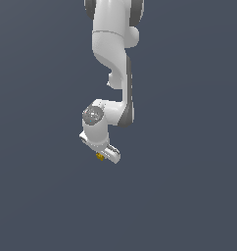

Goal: Pick up the object and move it to a goal position.

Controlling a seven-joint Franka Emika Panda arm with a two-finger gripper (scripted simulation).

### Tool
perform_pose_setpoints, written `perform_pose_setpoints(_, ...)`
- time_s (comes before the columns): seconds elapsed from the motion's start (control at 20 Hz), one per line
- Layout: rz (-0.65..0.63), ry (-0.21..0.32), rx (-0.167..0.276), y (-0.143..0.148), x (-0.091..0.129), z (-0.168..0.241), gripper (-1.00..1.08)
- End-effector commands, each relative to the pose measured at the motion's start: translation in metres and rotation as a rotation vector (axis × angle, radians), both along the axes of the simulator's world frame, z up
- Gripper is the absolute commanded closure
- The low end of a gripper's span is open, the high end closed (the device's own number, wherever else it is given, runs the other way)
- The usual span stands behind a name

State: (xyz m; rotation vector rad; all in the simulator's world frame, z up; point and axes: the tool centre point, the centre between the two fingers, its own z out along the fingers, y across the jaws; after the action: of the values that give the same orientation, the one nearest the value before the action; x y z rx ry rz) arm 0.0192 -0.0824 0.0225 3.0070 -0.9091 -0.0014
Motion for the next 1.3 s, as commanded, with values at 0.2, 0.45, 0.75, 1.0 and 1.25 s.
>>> perform_pose_setpoints(0.2,0.0,-0.001,0.0,-0.004,-0.007,0.011,1.08)
perform_pose_setpoints(0.45,0.0,-0.001,0.001,-0.011,-0.02,0.031,1.08)
perform_pose_setpoints(0.75,0.0,-0.001,0.001,-0.024,-0.044,0.068,1.08)
perform_pose_setpoints(1.0,0.0,-0.001,0.002,-0.035,-0.063,0.098,1.08)
perform_pose_setpoints(1.25,0.0,-0.001,0.001,-0.043,-0.076,0.12,1.08)
